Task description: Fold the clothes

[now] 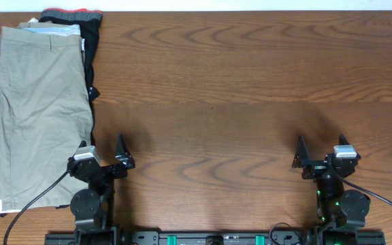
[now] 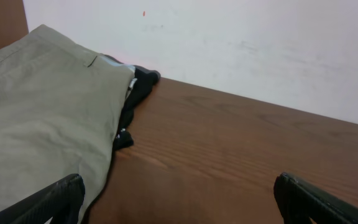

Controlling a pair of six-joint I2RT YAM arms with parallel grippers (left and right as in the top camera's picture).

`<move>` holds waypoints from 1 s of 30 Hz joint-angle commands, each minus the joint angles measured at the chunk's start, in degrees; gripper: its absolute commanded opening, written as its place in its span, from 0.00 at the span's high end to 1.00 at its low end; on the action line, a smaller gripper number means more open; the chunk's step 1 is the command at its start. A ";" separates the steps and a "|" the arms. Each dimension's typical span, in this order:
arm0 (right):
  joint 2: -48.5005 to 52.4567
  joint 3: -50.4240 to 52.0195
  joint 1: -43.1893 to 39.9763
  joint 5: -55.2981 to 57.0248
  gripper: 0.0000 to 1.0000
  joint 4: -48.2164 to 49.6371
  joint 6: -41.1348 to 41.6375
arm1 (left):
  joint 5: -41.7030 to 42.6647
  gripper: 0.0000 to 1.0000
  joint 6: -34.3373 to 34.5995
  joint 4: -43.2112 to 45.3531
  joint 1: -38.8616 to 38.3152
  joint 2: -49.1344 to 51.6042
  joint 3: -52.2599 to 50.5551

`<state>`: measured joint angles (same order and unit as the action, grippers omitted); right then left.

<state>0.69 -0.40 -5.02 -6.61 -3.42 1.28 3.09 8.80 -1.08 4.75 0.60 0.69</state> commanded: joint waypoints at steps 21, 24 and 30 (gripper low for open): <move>2.82 -3.56 0.42 -4.35 0.01 1.07 1.95 | -3.98 0.02 0.52 -3.17 -0.17 9.31 7.15; 7.85 -8.17 0.44 -4.57 0.01 1.09 1.95 | -3.98 0.02 -0.15 -3.23 -0.17 18.51 14.03; 25.35 -21.27 0.44 -8.92 0.01 1.05 1.88 | -3.74 0.02 -0.15 -10.88 -0.17 42.14 34.91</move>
<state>19.99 -16.51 -5.02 -12.40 -2.31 2.44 -0.23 8.99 -9.54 4.75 35.20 27.66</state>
